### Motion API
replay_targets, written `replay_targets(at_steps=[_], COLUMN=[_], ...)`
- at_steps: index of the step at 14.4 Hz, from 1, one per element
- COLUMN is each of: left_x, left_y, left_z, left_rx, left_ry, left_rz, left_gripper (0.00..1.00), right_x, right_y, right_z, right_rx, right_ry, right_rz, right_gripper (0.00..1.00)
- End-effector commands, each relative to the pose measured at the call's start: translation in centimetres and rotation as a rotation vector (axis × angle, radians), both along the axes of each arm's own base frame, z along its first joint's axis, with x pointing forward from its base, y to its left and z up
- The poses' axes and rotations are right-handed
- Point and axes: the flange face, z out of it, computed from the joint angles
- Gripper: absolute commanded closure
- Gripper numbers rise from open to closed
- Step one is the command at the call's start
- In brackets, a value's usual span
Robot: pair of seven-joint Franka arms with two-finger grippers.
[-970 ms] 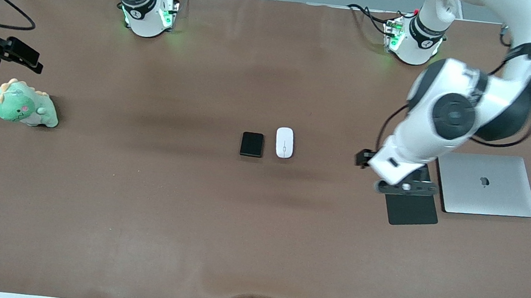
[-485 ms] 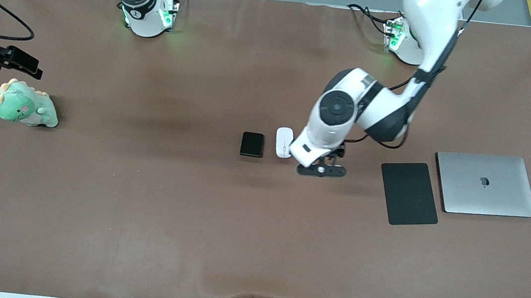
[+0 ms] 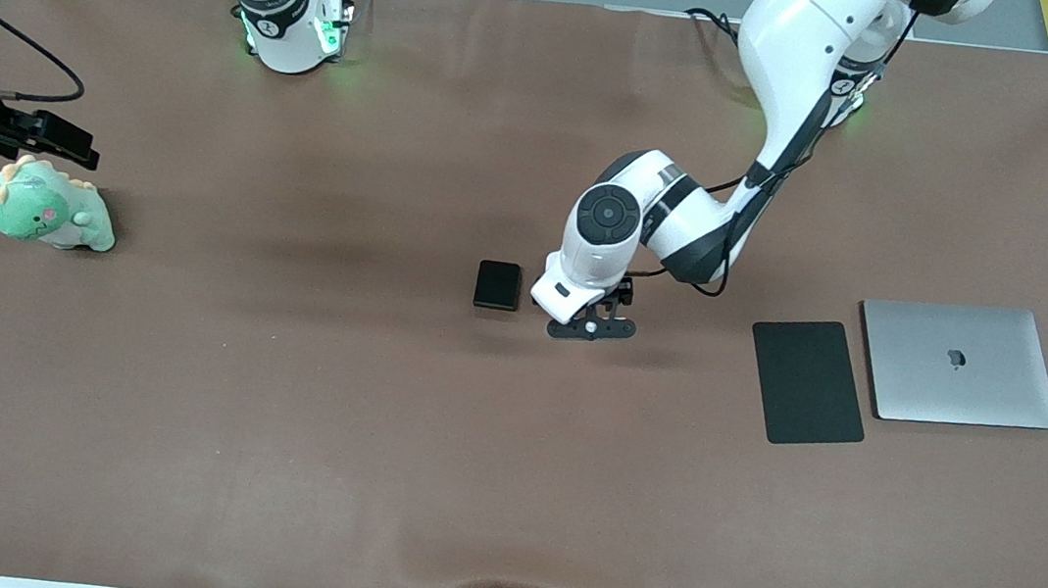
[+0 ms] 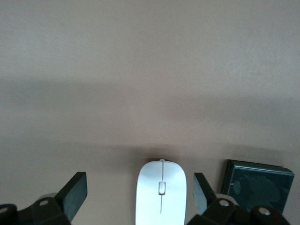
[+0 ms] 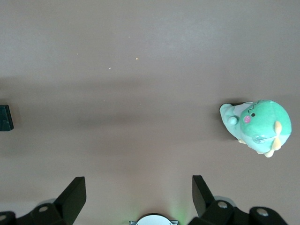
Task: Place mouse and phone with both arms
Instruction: 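Grasp the white mouse with the left gripper while the right gripper moves out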
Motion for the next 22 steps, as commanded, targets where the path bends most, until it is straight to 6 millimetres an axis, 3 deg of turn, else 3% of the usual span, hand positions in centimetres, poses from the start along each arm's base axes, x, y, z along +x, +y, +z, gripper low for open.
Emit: replay_targets(at_steps=[1, 8, 16, 17, 19, 22], left_x=[-0.5, -3.1, -3.5, -3.5, -4.0, -4.1], left_y=[-0.9, -1.8, -2.4, -2.4, -2.7, -2.8], left_z=[-1.4, -3.5, -5.1, -5.1, -5.3, -5.3], left_rx=[-0.007, 0.025, 0.009, 0.006, 0.008, 0.009], left_ry=[-0.009, 0.023, 0.009, 0.006, 0.010, 0.009], left_rz=[0.012, 0.032, 0.051, 0.051, 0.043, 0.040], left_gripper=[0.00, 0.00, 0.04, 0.13, 0.21, 0.42], right_x=[0.9, 2.1, 3.0, 2.8, 2.6, 2.1], right_y=[2.0, 7.1, 11.1, 12.1, 13.9, 17.2], right_z=[-0.6, -3.4, -7.3, -7.6, -8.3, -9.0], right_rx=[0.015, 0.042, 0.095, 0.092, 0.085, 0.068], right_ry=[-0.005, 0.021, 0.079, 0.079, 0.073, 0.070], right_rz=[0.035, 0.095, 0.090, 0.084, 0.067, 0.045], right_gripper=[0.00, 0.00, 0.00, 0.00, 0.00, 0.00])
